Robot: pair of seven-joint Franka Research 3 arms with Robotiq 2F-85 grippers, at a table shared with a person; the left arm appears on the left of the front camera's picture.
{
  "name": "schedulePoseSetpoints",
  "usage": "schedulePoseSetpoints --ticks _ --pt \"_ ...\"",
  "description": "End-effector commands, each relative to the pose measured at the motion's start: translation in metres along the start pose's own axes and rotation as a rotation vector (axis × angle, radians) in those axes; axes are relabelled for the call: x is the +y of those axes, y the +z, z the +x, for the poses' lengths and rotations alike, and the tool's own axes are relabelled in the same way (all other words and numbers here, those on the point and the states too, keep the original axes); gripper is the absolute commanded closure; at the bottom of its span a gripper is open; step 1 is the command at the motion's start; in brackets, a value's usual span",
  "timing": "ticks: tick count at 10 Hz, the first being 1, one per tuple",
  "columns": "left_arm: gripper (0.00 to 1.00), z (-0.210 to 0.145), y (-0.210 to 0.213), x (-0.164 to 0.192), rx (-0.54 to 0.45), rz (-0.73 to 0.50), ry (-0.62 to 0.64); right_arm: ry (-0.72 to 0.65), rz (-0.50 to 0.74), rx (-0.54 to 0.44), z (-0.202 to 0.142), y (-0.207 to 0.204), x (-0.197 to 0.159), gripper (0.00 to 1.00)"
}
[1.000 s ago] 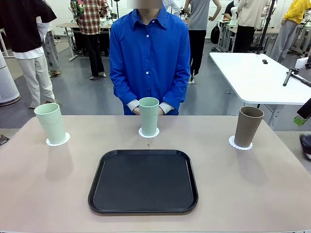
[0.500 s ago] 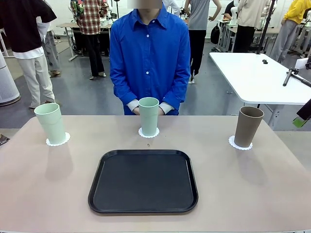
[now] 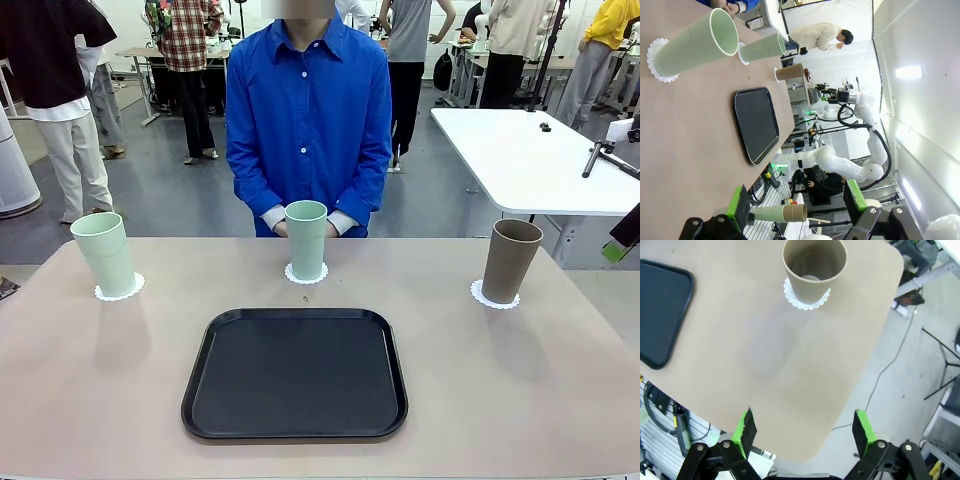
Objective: Place coasters on the table and set cups on them.
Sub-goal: Take one Reusable plastic cup from the Flat Tray and place it on a coaster set by the human.
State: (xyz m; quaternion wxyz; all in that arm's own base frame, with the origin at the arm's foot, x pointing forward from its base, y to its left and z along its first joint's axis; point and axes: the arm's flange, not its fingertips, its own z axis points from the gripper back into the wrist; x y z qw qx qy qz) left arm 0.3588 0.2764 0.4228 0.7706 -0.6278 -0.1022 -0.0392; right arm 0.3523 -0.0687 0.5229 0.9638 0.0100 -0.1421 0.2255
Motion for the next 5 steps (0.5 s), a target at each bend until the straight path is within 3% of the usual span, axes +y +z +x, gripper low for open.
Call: schedulePoseSetpoints --ticks 1,5 --pt "0.0 0.0004 0.0011 -0.0023 -0.014 0.0 -0.003 -0.008 -0.032 0.01 0.0018 -0.0008 -0.0004 0.0" --pt "0.0 0.0004 0.0011 -0.0023 -0.014 0.0 -0.003 -0.008 -0.032 0.01 0.0018 -0.0008 -0.0004 0.0"
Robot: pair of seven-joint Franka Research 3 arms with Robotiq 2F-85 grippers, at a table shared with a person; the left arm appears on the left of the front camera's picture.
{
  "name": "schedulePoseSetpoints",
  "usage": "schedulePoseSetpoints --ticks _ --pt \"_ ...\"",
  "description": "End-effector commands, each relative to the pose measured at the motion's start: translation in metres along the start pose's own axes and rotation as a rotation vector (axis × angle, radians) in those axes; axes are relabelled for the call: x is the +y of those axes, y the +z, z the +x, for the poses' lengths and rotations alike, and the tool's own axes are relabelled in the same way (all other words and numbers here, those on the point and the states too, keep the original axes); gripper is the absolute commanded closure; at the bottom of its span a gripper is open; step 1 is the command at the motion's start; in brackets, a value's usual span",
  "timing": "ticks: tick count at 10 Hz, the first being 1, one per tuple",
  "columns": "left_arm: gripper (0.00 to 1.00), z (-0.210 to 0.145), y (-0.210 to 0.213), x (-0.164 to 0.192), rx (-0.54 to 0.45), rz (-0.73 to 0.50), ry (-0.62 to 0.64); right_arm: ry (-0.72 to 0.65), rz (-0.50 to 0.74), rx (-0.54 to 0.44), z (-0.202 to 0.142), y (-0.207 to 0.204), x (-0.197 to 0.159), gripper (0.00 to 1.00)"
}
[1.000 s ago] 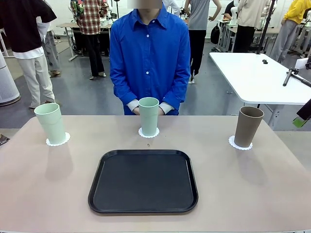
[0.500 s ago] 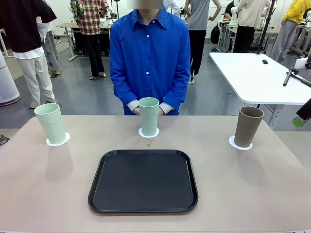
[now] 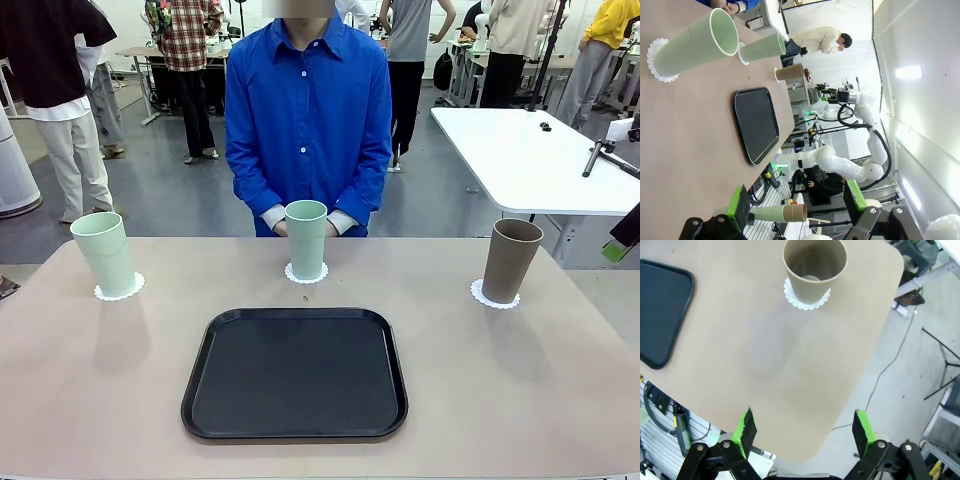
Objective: Place coasters on the table and set cups on them.
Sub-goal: Take one Reusable plastic cup from the Flat Tray and place it on a coaster set by the human.
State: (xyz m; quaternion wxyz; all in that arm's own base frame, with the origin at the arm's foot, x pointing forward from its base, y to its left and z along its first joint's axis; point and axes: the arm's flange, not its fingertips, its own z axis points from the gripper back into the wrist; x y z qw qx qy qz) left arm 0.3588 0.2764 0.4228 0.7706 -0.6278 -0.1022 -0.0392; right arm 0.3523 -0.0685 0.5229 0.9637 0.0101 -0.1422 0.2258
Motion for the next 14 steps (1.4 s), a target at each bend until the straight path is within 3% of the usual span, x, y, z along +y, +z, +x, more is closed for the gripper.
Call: schedulePoseSetpoints --ticks 1,2,3,4,6,8,10,14 --pt "0.0 0.0 0.001 -0.002 -0.014 0.0 -0.003 -0.009 -0.032 0.01 0.002 -0.001 -0.001 0.0" --pt "0.0 0.0 0.001 -0.002 -0.014 0.0 -0.003 0.0 0.0 0.0 0.0 0.0 0.0 0.0" --pt "0.0 0.0 0.001 -0.002 -0.014 0.0 -0.003 -0.141 0.216 -0.059 -0.02 0.016 -0.025 0.0" --pt "0.0 0.0 0.001 -0.002 -0.014 0.0 -0.003 -0.154 0.375 -0.073 -0.038 0.027 -0.044 0.0" --pt "0.0 0.0 0.001 -0.002 -0.014 0.0 -0.003 -0.272 0.587 -0.133 -0.053 0.032 -0.098 0.0" --pt "0.0 0.0 0.001 -0.002 -0.014 0.0 -0.003 -0.317 0.803 -0.14 -0.068 0.008 -0.153 0.0" --pt "0.0 0.0 0.001 -0.002 -0.014 0.0 -0.003 -0.348 0.918 -0.194 -0.078 -0.024 -0.191 0.0" --pt "0.0 0.0 0.001 -0.002 -0.014 0.0 -0.003 -0.407 1.067 -0.32 -0.118 -0.071 -0.231 0.0"
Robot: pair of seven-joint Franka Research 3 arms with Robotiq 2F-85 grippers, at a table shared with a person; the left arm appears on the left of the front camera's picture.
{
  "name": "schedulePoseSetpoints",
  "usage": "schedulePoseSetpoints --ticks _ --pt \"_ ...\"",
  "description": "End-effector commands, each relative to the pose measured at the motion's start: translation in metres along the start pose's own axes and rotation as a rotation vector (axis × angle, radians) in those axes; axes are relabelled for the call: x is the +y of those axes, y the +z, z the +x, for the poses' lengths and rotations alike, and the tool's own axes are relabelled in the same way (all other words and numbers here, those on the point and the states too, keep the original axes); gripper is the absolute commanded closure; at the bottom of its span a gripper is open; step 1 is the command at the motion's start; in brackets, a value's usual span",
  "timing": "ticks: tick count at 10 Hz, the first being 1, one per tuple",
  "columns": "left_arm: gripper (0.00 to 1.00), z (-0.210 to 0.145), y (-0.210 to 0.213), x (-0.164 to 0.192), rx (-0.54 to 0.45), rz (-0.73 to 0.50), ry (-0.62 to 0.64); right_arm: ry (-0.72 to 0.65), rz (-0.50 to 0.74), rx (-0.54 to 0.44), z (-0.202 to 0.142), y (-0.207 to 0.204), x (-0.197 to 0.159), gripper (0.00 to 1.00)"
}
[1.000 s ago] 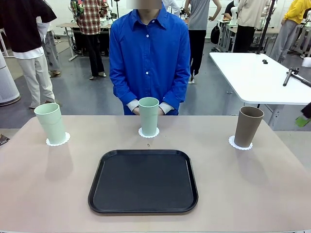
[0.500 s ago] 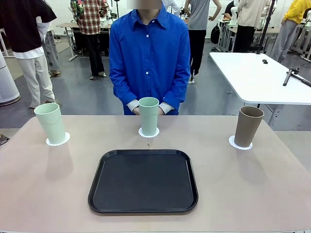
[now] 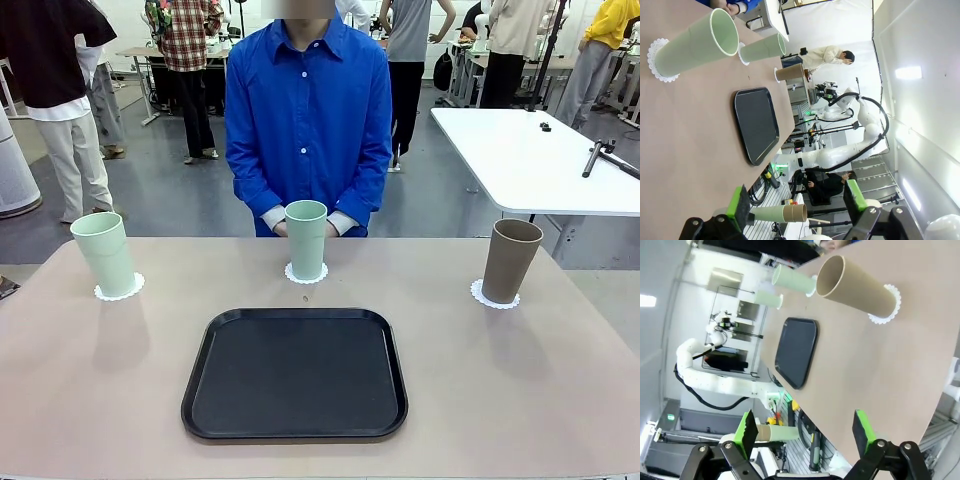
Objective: Place coasters on the table and set cups on them.
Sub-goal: Take one Reusable plastic cup from the Flat Tray and place it on a coaster set by the human.
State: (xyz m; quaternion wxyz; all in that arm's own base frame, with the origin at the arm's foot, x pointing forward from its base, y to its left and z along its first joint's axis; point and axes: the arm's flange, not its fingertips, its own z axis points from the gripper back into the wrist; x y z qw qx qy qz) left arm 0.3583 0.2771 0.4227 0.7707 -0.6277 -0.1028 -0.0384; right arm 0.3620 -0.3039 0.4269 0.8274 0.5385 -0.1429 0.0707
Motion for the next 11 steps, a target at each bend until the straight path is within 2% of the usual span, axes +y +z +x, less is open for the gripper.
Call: schedulePoseSetpoints --ticks 1,4,7,8,11 --pt "0.0 0.001 0.0 -0.002 -0.012 -0.001 -0.004 -0.023 0.065 -0.029 0.011 0.024 -0.02 0.0" --pt "0.0 0.001 0.0 -0.002 -0.012 -0.001 -0.004 -0.017 0.116 -0.046 0.015 0.025 -0.038 0.0" --pt "0.0 0.001 0.0 -0.002 -0.012 -0.001 -0.004 0.05 0.143 -0.032 0.017 0.018 -0.038 0.0" --pt "0.0 0.001 0.0 -0.002 -0.012 -0.001 -0.004 -0.029 0.103 -0.032 0.014 0.015 -0.041 0.0" --pt "0.0 0.001 0.0 -0.002 -0.012 -0.001 -0.004 -0.029 0.103 -0.032 0.014 0.015 -0.041 0.0"
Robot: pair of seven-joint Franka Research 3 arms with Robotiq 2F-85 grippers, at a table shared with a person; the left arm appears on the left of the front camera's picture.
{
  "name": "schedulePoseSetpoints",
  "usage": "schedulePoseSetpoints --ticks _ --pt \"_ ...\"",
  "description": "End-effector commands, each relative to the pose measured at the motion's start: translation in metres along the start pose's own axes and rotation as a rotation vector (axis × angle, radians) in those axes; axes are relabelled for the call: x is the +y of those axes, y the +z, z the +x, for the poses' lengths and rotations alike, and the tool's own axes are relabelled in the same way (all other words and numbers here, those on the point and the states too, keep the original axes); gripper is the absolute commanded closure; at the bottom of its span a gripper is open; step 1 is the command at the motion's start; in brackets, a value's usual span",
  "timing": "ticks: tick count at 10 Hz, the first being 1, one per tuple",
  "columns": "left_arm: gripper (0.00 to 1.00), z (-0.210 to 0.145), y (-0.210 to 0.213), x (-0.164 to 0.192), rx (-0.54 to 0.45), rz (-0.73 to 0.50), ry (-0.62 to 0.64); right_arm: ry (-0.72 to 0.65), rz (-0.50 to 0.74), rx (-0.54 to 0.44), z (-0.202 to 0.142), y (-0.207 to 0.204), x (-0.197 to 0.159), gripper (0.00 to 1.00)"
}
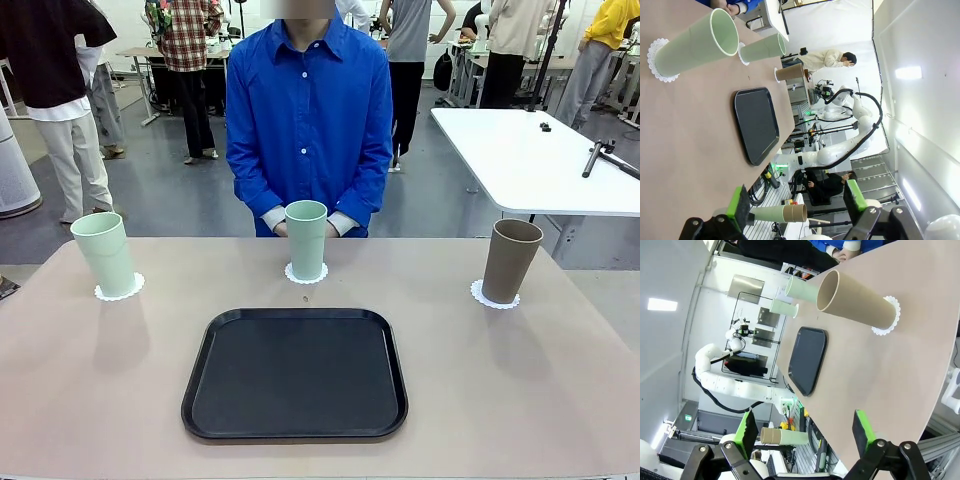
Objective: Place coasters on the table and set cups on them.
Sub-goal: Take one Reusable plastic cup from the Flat Tray and place it on a coaster set by the human.
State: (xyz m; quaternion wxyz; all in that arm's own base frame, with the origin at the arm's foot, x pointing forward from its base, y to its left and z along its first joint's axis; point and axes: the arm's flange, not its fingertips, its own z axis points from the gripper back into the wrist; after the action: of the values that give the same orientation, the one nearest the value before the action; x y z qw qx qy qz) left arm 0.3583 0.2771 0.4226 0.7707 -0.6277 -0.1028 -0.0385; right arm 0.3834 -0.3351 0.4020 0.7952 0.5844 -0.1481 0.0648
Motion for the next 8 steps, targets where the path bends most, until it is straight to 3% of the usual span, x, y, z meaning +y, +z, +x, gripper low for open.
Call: schedulePoseSetpoints --ticks 1,8 --pt "0.0 0.0008 0.0004 -0.0024 -0.012 -0.001 -0.004 -0.016 -0.006 -0.003 0.0005 -0.0003 -0.0004 0.0" --pt "0.0 0.0008 0.0004 -0.0024 -0.012 -0.001 -0.004 -0.016 -0.006 -0.003 0.0005 -0.0003 -0.0004 0.0"
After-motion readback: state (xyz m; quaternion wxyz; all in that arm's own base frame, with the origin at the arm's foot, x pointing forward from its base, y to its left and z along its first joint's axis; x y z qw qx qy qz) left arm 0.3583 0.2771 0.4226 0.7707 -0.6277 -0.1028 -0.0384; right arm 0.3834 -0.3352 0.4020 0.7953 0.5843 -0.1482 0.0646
